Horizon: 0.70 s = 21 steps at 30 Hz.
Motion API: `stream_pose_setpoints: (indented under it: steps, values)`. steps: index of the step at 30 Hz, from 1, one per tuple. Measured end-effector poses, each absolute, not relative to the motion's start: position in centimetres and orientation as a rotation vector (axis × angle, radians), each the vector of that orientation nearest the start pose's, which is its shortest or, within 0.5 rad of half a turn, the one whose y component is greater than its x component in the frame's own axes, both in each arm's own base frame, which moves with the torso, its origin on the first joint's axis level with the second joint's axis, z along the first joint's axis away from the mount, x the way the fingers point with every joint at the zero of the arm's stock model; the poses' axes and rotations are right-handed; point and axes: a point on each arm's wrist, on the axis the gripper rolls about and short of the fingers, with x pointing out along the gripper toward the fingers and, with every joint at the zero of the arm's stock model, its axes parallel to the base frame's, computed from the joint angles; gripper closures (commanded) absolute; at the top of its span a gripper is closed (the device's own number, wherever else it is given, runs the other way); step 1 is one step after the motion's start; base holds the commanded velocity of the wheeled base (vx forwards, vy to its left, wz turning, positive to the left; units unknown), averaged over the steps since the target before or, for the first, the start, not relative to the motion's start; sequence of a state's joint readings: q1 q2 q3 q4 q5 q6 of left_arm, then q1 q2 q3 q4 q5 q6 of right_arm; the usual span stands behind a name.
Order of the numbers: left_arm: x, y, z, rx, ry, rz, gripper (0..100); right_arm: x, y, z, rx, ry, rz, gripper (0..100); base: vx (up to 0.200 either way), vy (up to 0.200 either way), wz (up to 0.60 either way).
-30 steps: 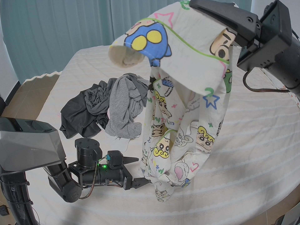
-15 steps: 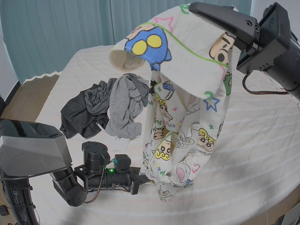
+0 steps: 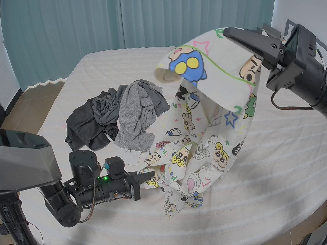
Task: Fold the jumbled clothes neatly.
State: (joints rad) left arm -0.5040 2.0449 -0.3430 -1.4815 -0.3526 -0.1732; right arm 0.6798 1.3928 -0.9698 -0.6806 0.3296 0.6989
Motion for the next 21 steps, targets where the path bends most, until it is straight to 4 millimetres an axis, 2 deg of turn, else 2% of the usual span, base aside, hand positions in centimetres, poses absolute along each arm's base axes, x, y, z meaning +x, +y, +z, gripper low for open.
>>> stream_pose_setpoints:
  steps: [5, 11, 17, 21]
  values:
    - [24.1, -13.2, 8.4, -0.173, 0.221, -0.693, 100, 18.2, 12.9, 31.1, 0.678, 0.080, 0.958, 100, 0.000, 0.000, 0.00]
    - [23.2, -11.7, 12.8, -0.207, 0.040, -0.473, 100, 18.6, 8.9, 29.7, 0.672, 0.056, 0.784, 100, 0.000, 0.000, 0.00]
    - [23.9, -11.3, 18.3, -0.210, -0.093, -0.283, 100, 18.1, 6.5, 29.1, 0.668, 0.027, 0.683, 100, 0.000, 0.000, 0.00]
    - [24.5, -11.4, 23.7, -0.235, -0.209, -0.175, 100, 17.6, 5.7, 29.6, 0.664, -0.011, 0.658, 100, 0.000, 0.000, 0.00]
